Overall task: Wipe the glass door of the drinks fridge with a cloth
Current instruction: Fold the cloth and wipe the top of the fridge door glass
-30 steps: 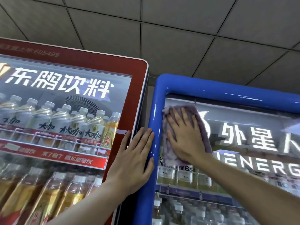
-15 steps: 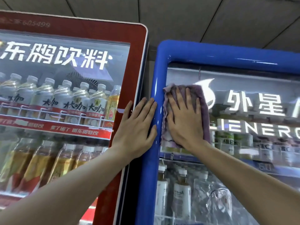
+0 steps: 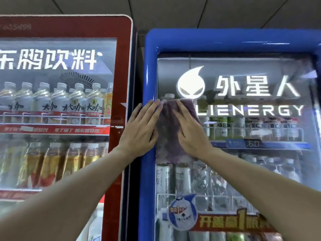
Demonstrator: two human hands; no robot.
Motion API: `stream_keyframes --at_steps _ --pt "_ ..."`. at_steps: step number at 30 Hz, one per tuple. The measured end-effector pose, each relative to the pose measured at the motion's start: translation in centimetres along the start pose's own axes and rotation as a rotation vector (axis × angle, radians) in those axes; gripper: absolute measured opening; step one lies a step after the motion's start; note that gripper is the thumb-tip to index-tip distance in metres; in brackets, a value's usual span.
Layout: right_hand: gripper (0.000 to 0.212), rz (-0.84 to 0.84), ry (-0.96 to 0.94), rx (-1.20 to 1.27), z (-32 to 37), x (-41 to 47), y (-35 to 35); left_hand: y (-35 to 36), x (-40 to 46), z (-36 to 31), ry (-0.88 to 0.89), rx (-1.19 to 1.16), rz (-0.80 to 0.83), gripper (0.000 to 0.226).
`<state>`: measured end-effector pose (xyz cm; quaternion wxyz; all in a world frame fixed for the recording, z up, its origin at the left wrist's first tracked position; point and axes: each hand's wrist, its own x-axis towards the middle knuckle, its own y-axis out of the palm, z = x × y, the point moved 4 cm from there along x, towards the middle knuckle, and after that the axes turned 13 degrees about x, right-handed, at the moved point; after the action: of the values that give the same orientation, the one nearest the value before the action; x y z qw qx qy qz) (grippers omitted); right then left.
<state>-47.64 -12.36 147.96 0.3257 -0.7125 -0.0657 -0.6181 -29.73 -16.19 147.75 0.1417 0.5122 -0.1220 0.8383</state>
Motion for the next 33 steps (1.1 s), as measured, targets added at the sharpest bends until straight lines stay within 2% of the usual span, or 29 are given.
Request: stream_keyframes --at_steps 4,6,9,13,17,20,25,29,33 --pt "0.063 0.140 -0.071 -0.105 -0.6 -1.0 -3.3 0.6 0.8 -4.6 0.128 0.070 0.089 0.072" --pt "0.060 0.140 -0.085 -0.153 -0.8 -2.2 -4.8 1.2 1.9 -5.9 0.063 0.042 0.117 0.073" --pt "0.062 0.074 -0.046 -0.249 -1.8 -5.1 -7.5 2.6 4.0 -6.6 -0.135 -0.089 0.180 0.069" --pt "0.066 0.033 0.040 -0.390 -4.5 -9.0 -11.9 4.8 6.1 -7.0 -0.141 -0.053 0.250 0.075" --pt "0.070 0.065 0.084 -0.494 -7.6 -11.2 -15.0 6.0 4.8 -9.2 -0.180 -0.010 0.166 0.078" --pt "0.070 0.093 0.130 -0.521 -9.3 -12.4 -15.6 6.8 1.0 -12.9 -0.135 -0.035 0.099 0.078" --pt "0.070 0.155 0.149 -0.539 -10.3 -13.7 -15.4 7.7 -3.7 -16.4 -0.079 -0.003 0.116 0.078" --pt "0.071 0.203 0.115 -0.557 -10.5 -13.4 -16.0 7.7 -0.9 -14.7 0.046 -0.001 0.158 0.081" --pt "0.078 0.205 0.058 -0.575 -10.4 -13.7 -16.5 7.0 6.2 -11.8 -0.052 0.042 0.123 0.079"
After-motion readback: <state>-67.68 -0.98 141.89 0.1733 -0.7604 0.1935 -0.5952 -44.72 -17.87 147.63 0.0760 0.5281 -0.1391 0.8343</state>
